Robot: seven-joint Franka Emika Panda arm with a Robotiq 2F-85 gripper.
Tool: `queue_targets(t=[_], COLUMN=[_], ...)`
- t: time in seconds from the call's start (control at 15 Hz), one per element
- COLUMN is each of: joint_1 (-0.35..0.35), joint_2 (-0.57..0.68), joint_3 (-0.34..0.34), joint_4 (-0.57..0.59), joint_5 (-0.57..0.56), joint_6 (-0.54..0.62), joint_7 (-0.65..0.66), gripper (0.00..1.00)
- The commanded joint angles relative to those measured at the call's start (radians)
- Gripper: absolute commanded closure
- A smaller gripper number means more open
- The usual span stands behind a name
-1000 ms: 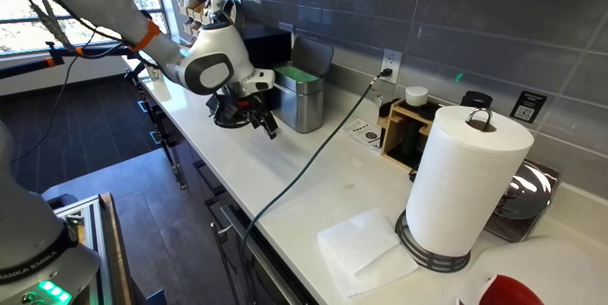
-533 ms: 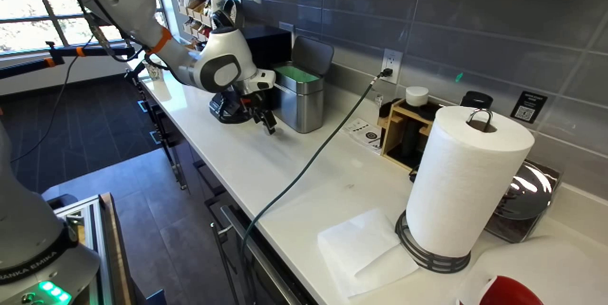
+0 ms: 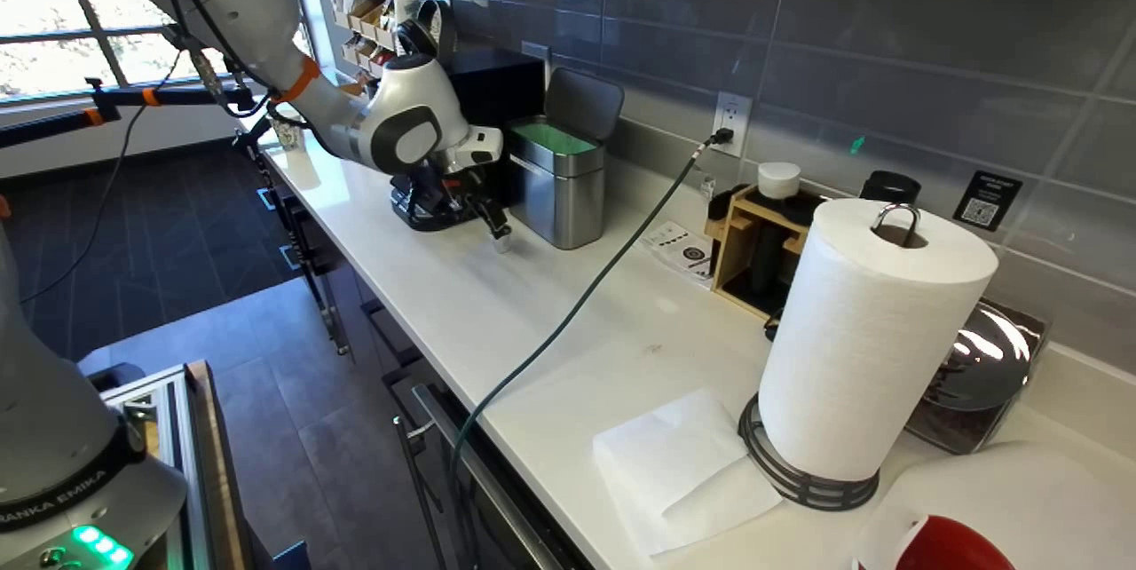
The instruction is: Wipe the counter with the paper towel
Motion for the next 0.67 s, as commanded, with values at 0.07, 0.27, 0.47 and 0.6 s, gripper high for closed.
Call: queue_targets(t=[0.07, 0.27, 0.47, 0.6], joint_1=[0.044, 0.073, 0.133, 0.166], joint_2=[0.067, 0.095, 0.128, 0.15], joint_3=[-0.021, -0.045, -0.113, -0.151], joint_4=[0.029, 0.052, 0.093, 0.123], joint_5=[-0.013, -0.079, -0.169, -0.208], joint_6=[0.077, 0.083, 0.082, 0.076], joint_7=[-0.002, 0.037, 0.11, 0.152], gripper=[0.0, 0.0, 0.0, 0.0])
